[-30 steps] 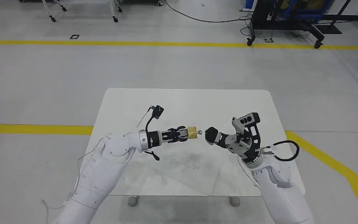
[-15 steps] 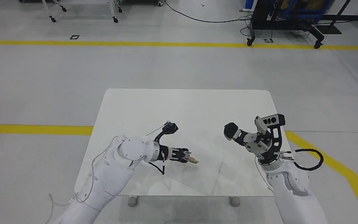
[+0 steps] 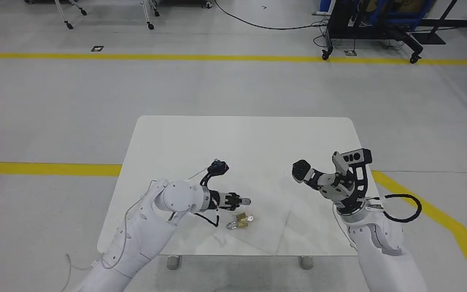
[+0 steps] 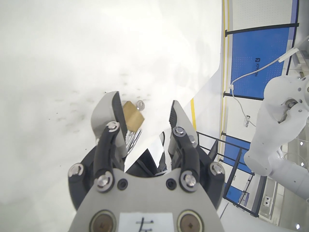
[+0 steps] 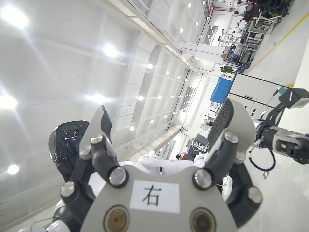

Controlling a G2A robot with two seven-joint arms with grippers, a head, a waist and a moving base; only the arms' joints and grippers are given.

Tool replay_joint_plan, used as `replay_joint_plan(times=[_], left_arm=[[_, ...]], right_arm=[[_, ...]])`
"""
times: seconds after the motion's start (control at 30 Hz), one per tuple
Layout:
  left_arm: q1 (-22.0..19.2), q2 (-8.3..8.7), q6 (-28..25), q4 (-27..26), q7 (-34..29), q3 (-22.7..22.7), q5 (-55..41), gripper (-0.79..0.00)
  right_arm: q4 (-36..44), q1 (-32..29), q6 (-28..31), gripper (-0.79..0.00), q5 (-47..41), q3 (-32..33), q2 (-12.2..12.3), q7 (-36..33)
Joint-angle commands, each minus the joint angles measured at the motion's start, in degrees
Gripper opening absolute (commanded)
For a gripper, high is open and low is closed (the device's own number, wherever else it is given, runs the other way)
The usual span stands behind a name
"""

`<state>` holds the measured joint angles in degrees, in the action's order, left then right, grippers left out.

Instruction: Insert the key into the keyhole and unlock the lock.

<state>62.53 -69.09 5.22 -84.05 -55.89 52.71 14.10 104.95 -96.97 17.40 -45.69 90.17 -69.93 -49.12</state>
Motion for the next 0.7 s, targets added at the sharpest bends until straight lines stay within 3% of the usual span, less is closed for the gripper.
replay_joint_plan(times=[0.0, 0.17, 0.27, 0.43, 0.57, 0.67], left_arm=[[0.28, 0.17, -0.78, -0.33, 3.38, 1.39, 0.15, 0.000], [1.73, 0.75, -4.51, -1.69, 8.13, 5.41, -1.91, 0.000], [2.88, 1.15, -9.29, -3.30, 11.39, 8.40, -3.93, 0.000], [6.31, 2.00, -25.97, -8.98, 20.54, 14.52, -5.12, 0.000], [10.72, 2.72, -37.63, -12.55, 29.85, 20.06, -1.47, 0.000], [13.40, 2.47, -43.81, -12.80, 34.60, 20.33, -11.50, 0.000]], right_arm=[[0.00, 0.00, 0.00, 0.000, 0.00, 0.00, 0.00, 0.00], [0.00, 0.00, 0.00, 0.000, 0.00, 0.00, 0.00, 0.00], [0.00, 0.00, 0.00, 0.000, 0.00, 0.00, 0.00, 0.00], [0.10, 0.40, 0.62, 0.000, -0.19, -0.18, -0.11, 1.95], [-0.55, 0.91, 4.35, 0.000, -3.61, 1.26, -0.32, 3.55], [1.55, 1.41, 8.00, 0.000, -11.49, 4.02, -0.44, 0.91]])
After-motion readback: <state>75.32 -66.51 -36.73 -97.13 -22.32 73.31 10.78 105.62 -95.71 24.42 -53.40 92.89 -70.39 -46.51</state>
